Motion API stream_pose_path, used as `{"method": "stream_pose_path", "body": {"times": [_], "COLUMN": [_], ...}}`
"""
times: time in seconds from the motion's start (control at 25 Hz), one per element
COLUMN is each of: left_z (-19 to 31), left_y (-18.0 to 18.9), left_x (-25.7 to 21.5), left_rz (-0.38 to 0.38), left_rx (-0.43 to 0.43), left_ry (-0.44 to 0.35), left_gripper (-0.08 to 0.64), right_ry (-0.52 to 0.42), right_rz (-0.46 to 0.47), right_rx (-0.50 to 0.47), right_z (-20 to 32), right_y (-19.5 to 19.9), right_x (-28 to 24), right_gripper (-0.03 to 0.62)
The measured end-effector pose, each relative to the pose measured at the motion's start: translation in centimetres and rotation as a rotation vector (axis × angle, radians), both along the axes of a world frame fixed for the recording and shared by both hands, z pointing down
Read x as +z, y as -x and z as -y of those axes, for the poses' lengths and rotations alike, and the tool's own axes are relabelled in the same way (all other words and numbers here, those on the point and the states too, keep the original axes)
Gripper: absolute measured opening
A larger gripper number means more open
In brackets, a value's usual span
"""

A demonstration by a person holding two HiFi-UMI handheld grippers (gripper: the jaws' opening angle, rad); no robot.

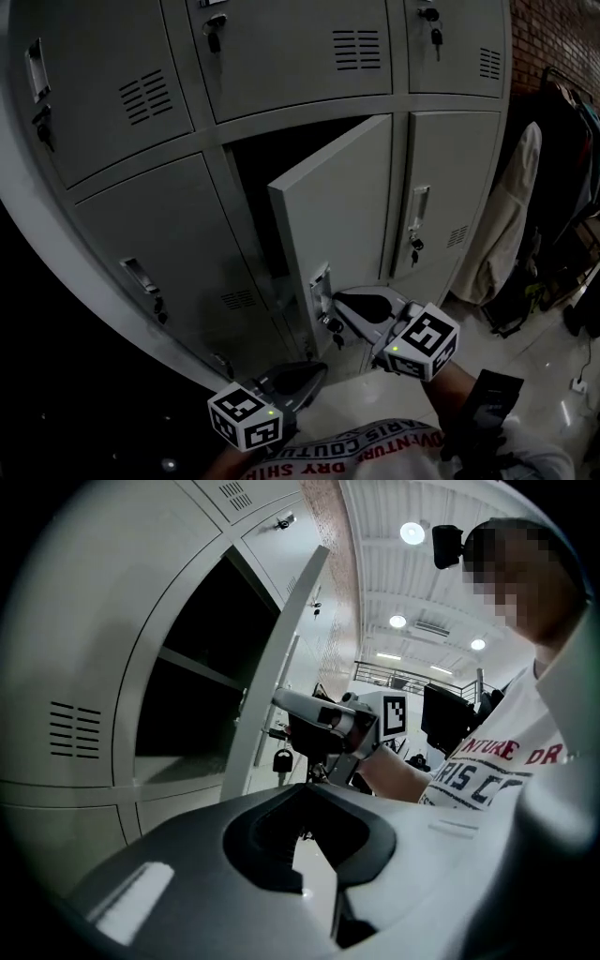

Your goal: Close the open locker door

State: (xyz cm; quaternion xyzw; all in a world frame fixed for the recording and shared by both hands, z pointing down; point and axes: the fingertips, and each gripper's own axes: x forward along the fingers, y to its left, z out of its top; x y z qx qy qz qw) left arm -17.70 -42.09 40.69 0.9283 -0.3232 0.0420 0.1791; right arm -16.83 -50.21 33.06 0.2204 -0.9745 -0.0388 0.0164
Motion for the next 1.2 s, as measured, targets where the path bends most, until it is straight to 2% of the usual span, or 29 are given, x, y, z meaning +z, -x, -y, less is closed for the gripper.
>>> {"method": "stream_pose_path", "body": {"times": [0.32,0.76,1.0,1.2], "left_z": [2.4,4.0,2.9,0.4], "left_y": [3.3,5.8,6.3,5.6], "left_x": [0.5,1.0,1.0,1.6], "left_rz": [-0.008,-0.014,-0.021,-0.024], "left_rx": [-0.075,-0.142,-0.172,-0.194], "left_ry": [0.002,0.025,0.026,0.029], "left_gripper": [0.006,0.006,0.006,0.006], "right_ry": [-0.066,-0.006,0.005,0.043], "right_rz": [-0.069,-0.054,-0.061,-0.127], "right_rx": [0.071,0.143,0.133,0.034], "right_z": [6.3,11.6,10.0,3.8], "right_y": [3.3,4.4,4.2,3.7], "right_x": [0.7,1.1,1.3,3.1], "right_gripper": [-0.014,-0.013,-0.011,-0.012]}}
